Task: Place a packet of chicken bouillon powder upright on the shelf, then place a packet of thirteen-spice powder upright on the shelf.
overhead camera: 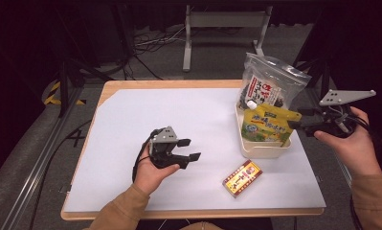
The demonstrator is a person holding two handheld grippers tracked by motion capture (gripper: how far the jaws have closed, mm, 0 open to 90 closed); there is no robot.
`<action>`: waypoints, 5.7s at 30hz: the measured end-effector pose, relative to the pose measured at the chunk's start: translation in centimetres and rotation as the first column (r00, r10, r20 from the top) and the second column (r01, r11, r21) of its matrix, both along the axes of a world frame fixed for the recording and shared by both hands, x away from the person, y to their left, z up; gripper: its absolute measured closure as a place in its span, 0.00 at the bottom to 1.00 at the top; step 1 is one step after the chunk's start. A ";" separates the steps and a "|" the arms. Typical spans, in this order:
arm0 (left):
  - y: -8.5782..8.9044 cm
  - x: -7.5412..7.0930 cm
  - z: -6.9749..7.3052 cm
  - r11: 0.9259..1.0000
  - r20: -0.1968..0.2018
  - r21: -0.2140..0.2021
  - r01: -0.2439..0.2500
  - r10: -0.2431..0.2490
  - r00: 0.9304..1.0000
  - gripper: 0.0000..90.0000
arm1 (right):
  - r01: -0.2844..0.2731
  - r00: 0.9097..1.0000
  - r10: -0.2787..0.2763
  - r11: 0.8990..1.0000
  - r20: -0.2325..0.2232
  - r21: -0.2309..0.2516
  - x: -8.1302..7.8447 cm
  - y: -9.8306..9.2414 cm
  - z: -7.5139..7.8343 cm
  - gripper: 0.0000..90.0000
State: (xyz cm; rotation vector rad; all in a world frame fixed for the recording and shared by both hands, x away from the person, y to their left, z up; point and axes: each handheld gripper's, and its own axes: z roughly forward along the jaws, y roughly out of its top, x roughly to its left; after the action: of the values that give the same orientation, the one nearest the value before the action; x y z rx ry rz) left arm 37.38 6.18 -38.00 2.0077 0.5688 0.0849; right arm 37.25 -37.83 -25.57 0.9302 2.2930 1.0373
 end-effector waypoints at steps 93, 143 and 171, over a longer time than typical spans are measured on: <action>-12.9 -3.6 -5.6 0.948 -0.113 0.265 0.174 -0.148 0.982 0.36 | 0.005 1.000 -0.004 0.995 -0.004 0.097 -4.2 2.0 -7.5 0.40; -1.7 -5.3 -1.8 0.999 0.213 0.051 -0.004 -0.007 0.977 0.37 | -0.076 0.981 0.101 0.985 -0.164 0.157 -3.1 10.6 -2.8 0.47; 0.1 -6.4 -0.4 0.992 0.336 -0.100 -0.082 0.111 0.935 0.37 | -0.096 0.915 0.156 0.980 -0.372 0.175 1.0 16.5 -0.3 0.47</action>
State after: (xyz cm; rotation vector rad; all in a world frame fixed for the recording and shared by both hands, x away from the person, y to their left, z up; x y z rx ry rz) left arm 30.99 6.31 -38.42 1.8277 0.4385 0.4544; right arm 38.22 -21.32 -25.85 1.1459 2.6529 1.1870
